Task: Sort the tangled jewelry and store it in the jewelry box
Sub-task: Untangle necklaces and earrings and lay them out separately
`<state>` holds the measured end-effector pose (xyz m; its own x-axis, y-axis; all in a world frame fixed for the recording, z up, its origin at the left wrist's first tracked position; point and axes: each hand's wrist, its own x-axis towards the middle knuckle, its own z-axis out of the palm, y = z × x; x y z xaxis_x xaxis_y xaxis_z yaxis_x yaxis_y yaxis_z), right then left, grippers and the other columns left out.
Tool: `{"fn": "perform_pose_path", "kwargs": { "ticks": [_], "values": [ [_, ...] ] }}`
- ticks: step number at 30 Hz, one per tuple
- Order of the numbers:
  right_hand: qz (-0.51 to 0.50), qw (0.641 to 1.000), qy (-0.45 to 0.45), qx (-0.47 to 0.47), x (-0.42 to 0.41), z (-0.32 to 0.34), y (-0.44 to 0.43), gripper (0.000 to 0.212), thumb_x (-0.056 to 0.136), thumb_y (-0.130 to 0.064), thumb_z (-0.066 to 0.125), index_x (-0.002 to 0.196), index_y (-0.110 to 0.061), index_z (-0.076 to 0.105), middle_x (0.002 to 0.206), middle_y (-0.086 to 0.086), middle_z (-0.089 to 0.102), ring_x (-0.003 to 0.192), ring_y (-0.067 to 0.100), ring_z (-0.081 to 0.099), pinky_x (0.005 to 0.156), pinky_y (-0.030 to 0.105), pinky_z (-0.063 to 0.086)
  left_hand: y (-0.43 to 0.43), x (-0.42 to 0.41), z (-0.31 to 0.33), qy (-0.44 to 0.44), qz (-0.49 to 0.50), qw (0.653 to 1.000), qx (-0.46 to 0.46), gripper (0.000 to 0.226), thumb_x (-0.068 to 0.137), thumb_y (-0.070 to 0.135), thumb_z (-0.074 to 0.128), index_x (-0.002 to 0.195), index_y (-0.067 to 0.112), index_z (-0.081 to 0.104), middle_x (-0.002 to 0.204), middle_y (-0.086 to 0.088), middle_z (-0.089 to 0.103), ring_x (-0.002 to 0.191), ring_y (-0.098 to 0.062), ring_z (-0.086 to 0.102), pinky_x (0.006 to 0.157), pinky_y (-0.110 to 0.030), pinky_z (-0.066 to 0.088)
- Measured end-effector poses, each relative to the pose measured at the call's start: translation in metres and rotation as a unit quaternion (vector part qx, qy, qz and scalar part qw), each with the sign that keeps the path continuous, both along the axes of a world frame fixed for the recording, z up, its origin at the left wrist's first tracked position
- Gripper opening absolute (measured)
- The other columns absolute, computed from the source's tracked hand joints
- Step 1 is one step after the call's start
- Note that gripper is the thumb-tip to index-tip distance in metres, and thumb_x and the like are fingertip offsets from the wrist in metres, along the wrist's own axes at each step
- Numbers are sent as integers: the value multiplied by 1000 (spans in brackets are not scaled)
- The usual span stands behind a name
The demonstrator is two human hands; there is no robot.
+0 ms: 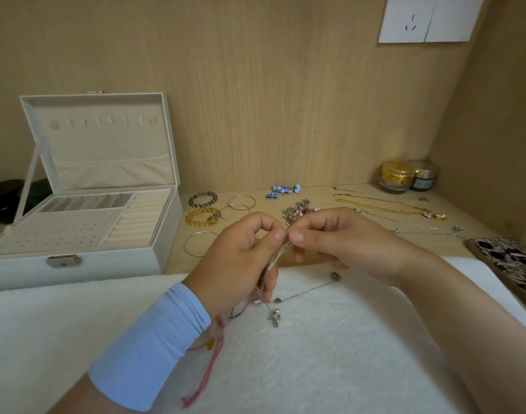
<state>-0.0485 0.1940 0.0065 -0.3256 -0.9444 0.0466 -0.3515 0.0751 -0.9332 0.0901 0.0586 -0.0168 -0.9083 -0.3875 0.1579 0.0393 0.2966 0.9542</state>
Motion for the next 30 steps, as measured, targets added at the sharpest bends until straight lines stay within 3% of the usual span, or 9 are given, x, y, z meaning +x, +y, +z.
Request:
{"fn": "perform_pose_path", "kwargs": {
  "ticks": [5, 11, 14, 16, 18, 20, 25, 28, 30],
  "values": [
    [-2, 1000, -14, -15, -1, -2, 0, 9, 91, -4, 66, 87, 2, 70, 57, -10, 63, 46, -4, 53, 48, 6, 39, 0, 2, -2, -21, 15, 997, -71, 14, 103, 27, 46, 91, 28, 51, 48, -5, 58, 30, -22, 46, 40, -32, 38],
    [-25, 999, 15, 40, -6, -2, 1, 14, 88, -27, 71, 81, -16, 76, 53, -7, 43, 48, 5, 32, 47, 17, 26, -3, 7, 0, -12, 26, 992, -122, 17, 102, 19, 50, 92, 34, 50, 77, 2, 72, 31, -20, 43, 33, -22, 32],
    [-13, 999, -9, 42, -9, -3, 4, 17, 90, -31, 69, 79, -19, 75, 58, -1, 31, 51, 11, 23, 48, 23, 21, -6, 8, 2, 26, 24, 987, -159, 28, 99, 10, 50, 88, 34, 54, 81, 8, 70, 47, -31, 49, 38, -31, 40],
    [7, 999, -15, 42, -7, -2, 4, 20, 88, -38, 69, 77, -22, 74, 63, 3, 25, 55, 14, 20, 49, 26, 19, -6, 9, 3, 20, 31, 982, -185, 31, 96, 6, 51, 82, 31, 63, 71, 14, 65, 51, -28, 50, 45, -35, 44],
    [10, 999, -10, 49, -5, -3, 3, 25, 91, -36, 65, 69, -26, 71, 61, 3, 29, 53, 13, 23, 48, 25, 21, -6, 9, 2, -10, 43, 982, -185, 33, 94, 5, 53, 77, 29, 68, 50, 17, 54, 38, -9, 37, 41, -22, 34],
    [2, 999, -1, 53, -5, -4, 2, 30, 94, -33, 63, 66, -27, 70, 61, 5, 34, 52, 12, 26, 48, 24, 23, -7, 10, 1, -32, 55, 982, -180, 33, 93, 7, 55, 76, 30, 71, 42, 16, 49, 36, -6, 35, 42, -19, 34],
    [-10, 999, -6, 46, -6, -3, 2, 26, 92, -36, 60, 75, -19, 68, 64, 7, 34, 53, 11, 28, 47, 22, 24, -8, 10, 1, -1, 39, 988, -153, 15, 88, 31, 71, 73, 33, 74, 64, 14, 66, 52, -15, 53, 52, -28, 43],
    [-16, 999, -13, 38, -5, -4, 0, 29, 93, -39, 56, 77, -16, 63, 61, -2, 38, 48, 6, 29, 45, 17, 26, -9, 8, 0, 13, 20, 986, -166, 8, 85, 27, 75, 78, 30, 77, 84, 11, 72, 76, -9, 67, 71, -36, 55],
    [-21, 999, -4, 40, -5, -5, -1, 31, 97, -39, 53, 77, -16, 59, 65, 1, 44, 48, 8, 30, 45, 18, 26, -10, 8, -1, 13, 14, 987, -162, 11, 88, 23, 71, 80, 28, 76, 87, 12, 72, 73, -4, 68, 68, -32, 54]
  ]
}}
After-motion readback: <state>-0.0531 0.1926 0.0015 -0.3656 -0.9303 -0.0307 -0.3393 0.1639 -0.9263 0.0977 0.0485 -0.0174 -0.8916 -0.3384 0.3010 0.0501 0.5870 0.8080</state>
